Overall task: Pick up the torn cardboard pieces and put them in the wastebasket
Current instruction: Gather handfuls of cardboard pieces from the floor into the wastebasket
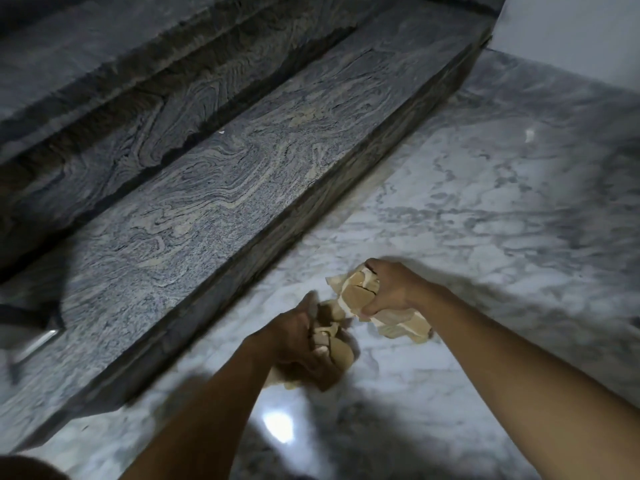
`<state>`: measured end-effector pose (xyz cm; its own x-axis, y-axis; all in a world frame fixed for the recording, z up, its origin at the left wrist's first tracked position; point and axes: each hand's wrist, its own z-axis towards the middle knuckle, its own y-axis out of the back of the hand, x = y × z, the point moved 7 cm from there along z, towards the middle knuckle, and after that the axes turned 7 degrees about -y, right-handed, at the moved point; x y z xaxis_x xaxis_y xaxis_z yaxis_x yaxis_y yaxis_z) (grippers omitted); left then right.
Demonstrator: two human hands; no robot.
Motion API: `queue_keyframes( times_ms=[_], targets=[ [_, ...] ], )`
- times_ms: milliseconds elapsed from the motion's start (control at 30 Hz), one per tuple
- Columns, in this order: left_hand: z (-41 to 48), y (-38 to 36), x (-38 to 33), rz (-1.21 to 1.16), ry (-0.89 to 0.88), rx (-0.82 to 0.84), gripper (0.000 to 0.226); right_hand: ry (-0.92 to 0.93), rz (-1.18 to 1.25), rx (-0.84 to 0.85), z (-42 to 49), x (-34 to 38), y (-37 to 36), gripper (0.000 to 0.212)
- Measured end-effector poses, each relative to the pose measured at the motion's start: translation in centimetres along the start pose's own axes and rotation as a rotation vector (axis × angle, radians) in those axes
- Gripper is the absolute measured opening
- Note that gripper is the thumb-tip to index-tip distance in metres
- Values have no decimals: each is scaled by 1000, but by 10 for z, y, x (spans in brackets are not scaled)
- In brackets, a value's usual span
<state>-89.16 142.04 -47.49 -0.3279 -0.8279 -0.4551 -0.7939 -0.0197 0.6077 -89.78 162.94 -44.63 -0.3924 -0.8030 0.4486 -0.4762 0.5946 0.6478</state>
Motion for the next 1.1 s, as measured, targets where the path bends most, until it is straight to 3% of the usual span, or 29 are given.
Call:
queue_keyframes(
  times_ms=[100,167,333,500,600,700,733,800,900,967,1100],
  targets=[
    [14,-5,-6,57,-82,-20,128,24,87,-27,6,1,-20,96],
    [15,-2,-10,33,-79,-40,127,-45,125,-84,9,-11,-20,105],
    [20,8,-24,-188,-48,-82,66,-363,242,-110,5,-63,-13,99],
    [30,2,-12,-318,58,-70,24,-407,194,-77,-4,-73,-14,79],
    [28,16,-16,-317,82,-107,34,-375,268,-27,-14,-76,-11,71],
    [36,43,-29,-495,53,-212,35,-291,556,-30,-32,-78,11,51],
    [45,56,-35,-526,42,-282,49,-264,673,-57,-42,-79,23,45],
    [56,84,-68,-619,-23,-362,59,-239,879,-122,-63,-87,51,44],
    [68,109,-150,-788,-176,-359,37,-232,1077,-203,-101,-105,86,51],
    [70,114,-221,-820,-306,-261,31,-241,1173,-305,-132,-121,106,54],
    [53,95,-354,-724,-566,-26,18,-274,1362,-622,-226,-163,132,40]
  ],
)
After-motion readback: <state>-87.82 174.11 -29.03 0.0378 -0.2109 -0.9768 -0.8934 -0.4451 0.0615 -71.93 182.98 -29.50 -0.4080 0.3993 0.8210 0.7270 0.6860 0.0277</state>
